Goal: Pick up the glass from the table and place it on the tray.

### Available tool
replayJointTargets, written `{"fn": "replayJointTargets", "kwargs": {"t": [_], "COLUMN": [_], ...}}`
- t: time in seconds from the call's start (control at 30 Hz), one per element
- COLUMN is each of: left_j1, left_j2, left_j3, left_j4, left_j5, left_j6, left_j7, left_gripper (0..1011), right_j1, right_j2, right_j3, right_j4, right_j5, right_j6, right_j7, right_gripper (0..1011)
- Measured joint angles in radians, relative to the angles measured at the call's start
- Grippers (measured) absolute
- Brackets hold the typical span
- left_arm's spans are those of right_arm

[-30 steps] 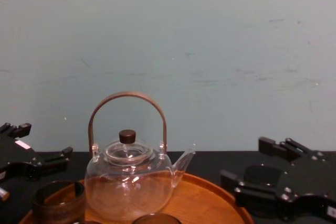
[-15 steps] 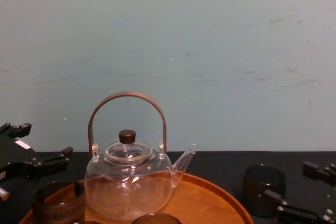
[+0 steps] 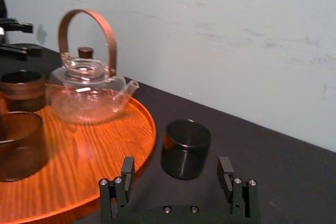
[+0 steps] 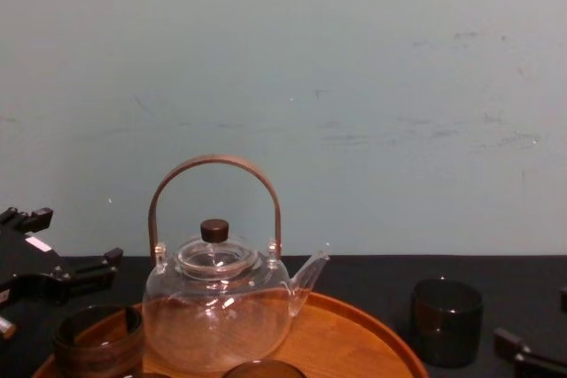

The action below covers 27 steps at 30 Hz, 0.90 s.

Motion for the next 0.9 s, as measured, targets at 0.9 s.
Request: {"fn": "replayJointTargets", "kwargs": {"t": [0.9], "left_j1": [0.0], "left_j2": [0.0], "left_j3": [0.0], "left_j4": [0.0], "left_j5": [0.0], "left_j6": [0.0], "left_j7": [0.0], "left_gripper": [1001], "right_j1": [0.191], "right_j2": [-0.06], "right_j3": [-0.034], "right_j4": [0.236], "right_j5": [0.006], "right_j6": [-0.01], "right_j7": [0.069], "right_gripper": [1002]}}
